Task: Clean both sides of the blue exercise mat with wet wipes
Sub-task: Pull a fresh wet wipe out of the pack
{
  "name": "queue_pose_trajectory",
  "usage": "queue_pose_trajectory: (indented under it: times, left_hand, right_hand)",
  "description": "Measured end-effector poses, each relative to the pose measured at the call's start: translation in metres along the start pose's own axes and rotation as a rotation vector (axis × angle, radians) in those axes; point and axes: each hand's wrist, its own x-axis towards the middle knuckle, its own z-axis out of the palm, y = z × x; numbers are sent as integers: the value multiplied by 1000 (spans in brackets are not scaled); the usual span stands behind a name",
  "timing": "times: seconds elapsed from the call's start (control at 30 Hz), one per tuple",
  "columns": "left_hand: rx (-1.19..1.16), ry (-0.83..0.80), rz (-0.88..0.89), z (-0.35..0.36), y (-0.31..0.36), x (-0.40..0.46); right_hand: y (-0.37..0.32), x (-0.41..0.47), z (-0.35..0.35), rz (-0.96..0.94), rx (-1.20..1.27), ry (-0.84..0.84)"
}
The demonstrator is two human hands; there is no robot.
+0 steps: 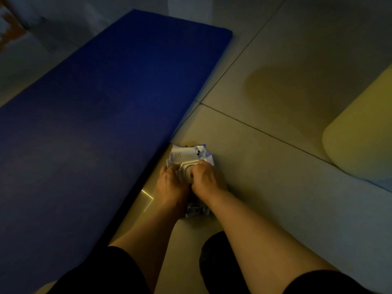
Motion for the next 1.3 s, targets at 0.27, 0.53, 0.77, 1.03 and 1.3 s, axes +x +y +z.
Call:
queue_pose_trajectory:
  times: [0.27,0.53,0.77,1.03,1.3]
  left_hand:
    - [-72,-27,35,-3,-10,-2]
    - [-42,-9,60,-3,-6,-3]
    - [-78,-35,85,-9,-4,-4]
    - [-65,-29,89,-11,0,-1]
    - [-4,-69,89,-19,0,-1]
  right_hand:
    - [6,-4,15,-143,-161,87]
    - [8,5,27,-205,-400,51]
    - [25,7,21,-47,-46,112]
    - [19,13,32,19,97,258]
    - [13,31,-20,309,1049,461]
